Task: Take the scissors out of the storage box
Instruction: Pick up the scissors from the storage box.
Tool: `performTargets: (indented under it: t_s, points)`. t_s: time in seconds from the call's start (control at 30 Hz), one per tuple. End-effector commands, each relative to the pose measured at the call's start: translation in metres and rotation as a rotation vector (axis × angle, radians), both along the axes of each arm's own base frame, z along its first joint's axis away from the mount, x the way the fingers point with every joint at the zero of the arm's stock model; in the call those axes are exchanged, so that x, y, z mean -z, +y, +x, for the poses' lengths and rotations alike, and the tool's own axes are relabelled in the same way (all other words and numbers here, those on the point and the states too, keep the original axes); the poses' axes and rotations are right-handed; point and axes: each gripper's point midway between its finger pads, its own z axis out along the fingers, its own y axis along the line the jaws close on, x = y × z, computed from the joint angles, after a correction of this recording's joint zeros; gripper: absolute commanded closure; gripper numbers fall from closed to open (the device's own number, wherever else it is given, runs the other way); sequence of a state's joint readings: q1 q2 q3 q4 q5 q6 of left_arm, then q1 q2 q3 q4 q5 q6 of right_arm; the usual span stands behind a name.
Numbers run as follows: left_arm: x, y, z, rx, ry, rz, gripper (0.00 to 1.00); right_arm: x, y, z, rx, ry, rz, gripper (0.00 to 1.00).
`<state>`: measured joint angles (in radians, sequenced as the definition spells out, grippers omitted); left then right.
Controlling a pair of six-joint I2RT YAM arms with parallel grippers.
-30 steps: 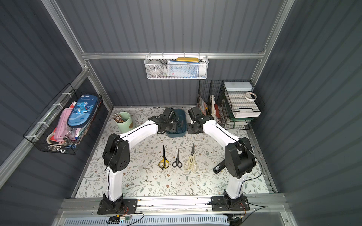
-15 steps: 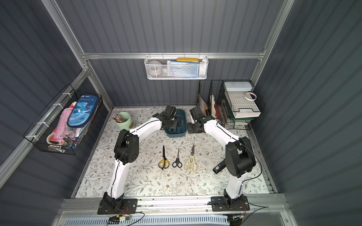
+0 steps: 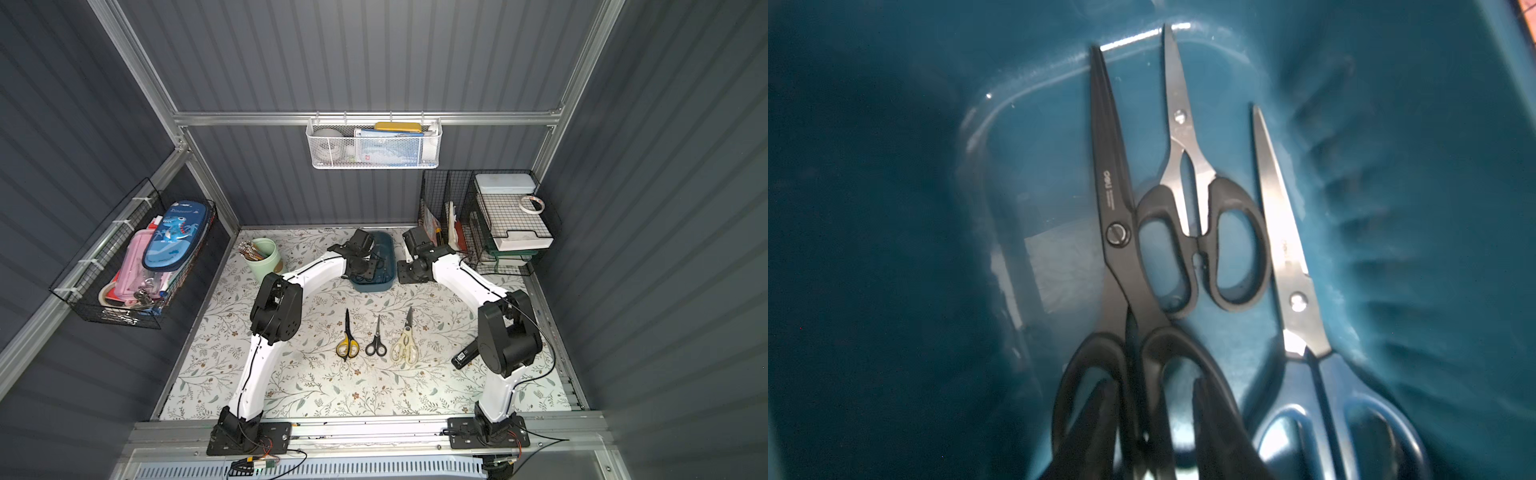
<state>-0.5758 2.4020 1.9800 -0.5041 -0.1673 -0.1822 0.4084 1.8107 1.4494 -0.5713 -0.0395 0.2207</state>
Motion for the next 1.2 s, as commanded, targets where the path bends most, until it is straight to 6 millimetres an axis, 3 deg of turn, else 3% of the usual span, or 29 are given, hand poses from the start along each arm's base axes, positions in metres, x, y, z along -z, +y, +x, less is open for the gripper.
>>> performTargets:
  t_s: [0.0, 0.17, 0.47, 0.7, 0.83, 0.93, 1.17]
  points:
    - [0.022, 0.002, -0.001, 0.014, 0.05, 0.004, 0.65, 0.001, 0.004, 0.003, 0.0, 0.006, 0.015, 0.59]
    - [0.044, 0.003, -0.003, 0.023, 0.121, 0.027, 0.65, -0.001, 0.004, 0.003, 0.0, 0.002, 0.018, 0.59]
    - [0.063, 0.01, -0.012, 0.047, 0.22, 0.101, 0.62, -0.003, 0.004, 0.003, 0.005, -0.001, 0.026, 0.59]
    - [0.063, 0.011, -0.011, 0.036, 0.214, 0.083, 0.63, -0.007, 0.004, 0.003, 0.004, -0.008, 0.033, 0.59]
    - [0.05, 0.006, -0.004, 0.038, 0.173, 0.04, 0.73, -0.007, 0.005, 0.003, 0.003, -0.009, 0.034, 0.59]
    - [0.03, 0.002, 0.002, 0.04, 0.132, 0.011, 0.78, -0.007, 0.004, 0.003, 0.003, -0.009, 0.033, 0.59]
    - [-0.042, -0.007, 0.018, 0.032, -0.015, -0.077, 0.85, -0.005, 0.003, 0.002, 0.005, -0.006, 0.031, 0.59]
